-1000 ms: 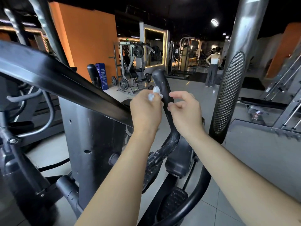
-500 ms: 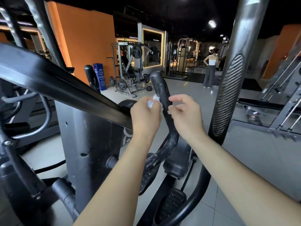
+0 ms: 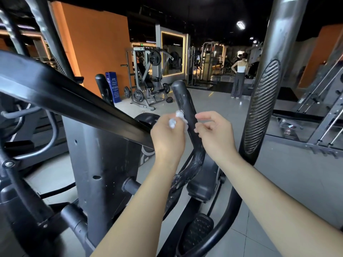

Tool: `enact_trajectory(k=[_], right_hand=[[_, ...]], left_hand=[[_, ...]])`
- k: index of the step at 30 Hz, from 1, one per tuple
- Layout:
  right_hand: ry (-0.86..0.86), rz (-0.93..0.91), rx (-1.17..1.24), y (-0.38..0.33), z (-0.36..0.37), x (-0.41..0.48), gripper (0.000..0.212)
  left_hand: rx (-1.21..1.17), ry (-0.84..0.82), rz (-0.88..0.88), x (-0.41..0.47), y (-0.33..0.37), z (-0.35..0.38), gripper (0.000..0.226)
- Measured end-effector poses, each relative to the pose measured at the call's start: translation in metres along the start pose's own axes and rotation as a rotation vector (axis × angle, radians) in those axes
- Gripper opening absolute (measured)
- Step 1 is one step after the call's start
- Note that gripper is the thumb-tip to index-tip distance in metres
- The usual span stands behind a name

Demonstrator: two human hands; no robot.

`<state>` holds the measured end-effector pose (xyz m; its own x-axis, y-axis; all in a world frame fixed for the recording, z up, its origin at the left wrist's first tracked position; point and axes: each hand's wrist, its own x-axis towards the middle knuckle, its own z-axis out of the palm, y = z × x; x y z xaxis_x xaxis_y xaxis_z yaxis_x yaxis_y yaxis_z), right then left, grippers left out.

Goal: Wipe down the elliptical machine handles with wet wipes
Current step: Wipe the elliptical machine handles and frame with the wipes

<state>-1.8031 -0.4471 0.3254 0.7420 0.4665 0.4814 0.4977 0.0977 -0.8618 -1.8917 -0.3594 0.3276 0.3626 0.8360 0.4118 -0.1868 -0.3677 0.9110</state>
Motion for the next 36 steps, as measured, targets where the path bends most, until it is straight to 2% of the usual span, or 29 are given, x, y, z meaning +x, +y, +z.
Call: enact_trajectory(k=[4, 10, 14, 16, 19, 22, 27, 29, 32, 36], right_hand=[[-0.005, -0.002, -0.004, 0.000, -0.004, -0.003, 0.027], [0.000, 0.024, -0.023, 0.013, -0.006, -0.009, 0.032], [0.005, 0.029, -0.022, 0.013, -0.007, -0.009, 0.036], [0.006, 0.024, -0.032, 0.013, -0.007, -0.008, 0.034], [0.010, 0.023, -0.038, 0.015, -0.009, -0.009, 0.032], [0.009, 0.044, -0.050, 0.016, -0.010, -0.013, 0.034], [-0.063, 0.079, 0.020, 0.009, -0.015, -0.023, 0.019], [-0.131, 0.107, 0.149, 0.001, -0.015, -0.025, 0.013], [-0.159, 0.150, 0.370, -0.009, -0.015, -0.023, 0.017], [-0.119, 0.105, 0.402, -0.018, -0.010, -0.011, 0.018]], left_hand=[[0.036, 0.003, 0.022, 0.004, -0.005, 0.004, 0.028], [0.117, -0.252, -0.201, -0.034, -0.047, 0.014, 0.022], [0.052, -0.041, -0.095, -0.016, -0.031, 0.013, 0.030], [0.015, 0.010, -0.075, -0.018, -0.024, 0.016, 0.031], [0.000, -0.097, -0.147, -0.037, -0.032, 0.019, 0.023], [0.101, -0.242, -0.225, -0.049, -0.042, 0.012, 0.018], [-0.059, -0.163, -0.069, -0.041, -0.014, -0.008, 0.016], [-0.099, -0.204, -0.020, -0.035, -0.002, -0.012, 0.014], [-0.085, -0.282, 0.029, -0.027, 0.012, -0.016, 0.015], [0.025, -0.374, 0.134, -0.014, 0.026, -0.026, 0.026]])
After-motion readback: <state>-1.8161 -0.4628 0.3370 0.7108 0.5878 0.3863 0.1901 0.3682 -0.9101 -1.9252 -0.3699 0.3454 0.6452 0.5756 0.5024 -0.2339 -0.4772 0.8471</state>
